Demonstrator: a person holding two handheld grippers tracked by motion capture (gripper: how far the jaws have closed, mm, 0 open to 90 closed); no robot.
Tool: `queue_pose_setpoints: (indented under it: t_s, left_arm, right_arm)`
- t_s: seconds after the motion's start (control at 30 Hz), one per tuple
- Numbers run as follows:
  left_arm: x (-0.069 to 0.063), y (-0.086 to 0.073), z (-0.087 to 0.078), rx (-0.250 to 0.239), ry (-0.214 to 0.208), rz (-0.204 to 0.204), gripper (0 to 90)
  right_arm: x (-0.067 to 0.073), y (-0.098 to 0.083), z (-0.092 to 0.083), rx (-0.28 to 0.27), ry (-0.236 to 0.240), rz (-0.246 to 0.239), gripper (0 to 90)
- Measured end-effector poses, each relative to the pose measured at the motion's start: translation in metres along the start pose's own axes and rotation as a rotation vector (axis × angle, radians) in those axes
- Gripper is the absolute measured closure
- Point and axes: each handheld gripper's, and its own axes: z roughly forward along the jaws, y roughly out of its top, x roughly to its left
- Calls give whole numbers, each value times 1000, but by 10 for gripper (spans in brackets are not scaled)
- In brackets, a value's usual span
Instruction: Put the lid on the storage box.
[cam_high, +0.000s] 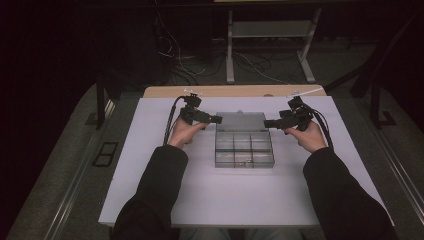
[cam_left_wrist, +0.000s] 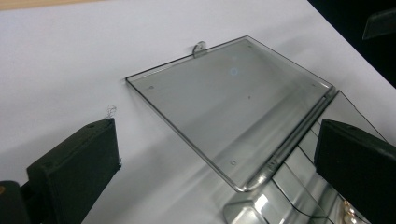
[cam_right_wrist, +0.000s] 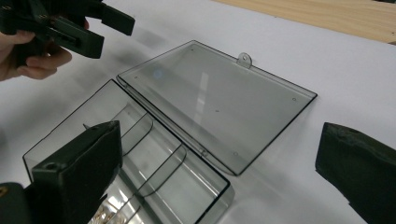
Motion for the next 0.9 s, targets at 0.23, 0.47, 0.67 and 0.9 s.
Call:
queue_pose_setpoints:
  t_s: [0.23, 0.47, 0.67, 0.9]
  left_arm:
    - [10, -4, 9, 1, 3, -40, 0]
    - [11, -7, 20, 7, -7, -64, 15]
    - [12, -10, 26, 22, -5, -71, 68]
    - [15, -13, 31, 22, -31, -103, 150]
  right_arm:
    - [-7, -1, 14, -17, 6, 38, 5]
    - [-21, -5, 24, -19, -23, 94, 5]
    - [-30, -11, 37, 22, -43, 153, 5]
    - [-30, -14, 45, 41, -54, 176, 141]
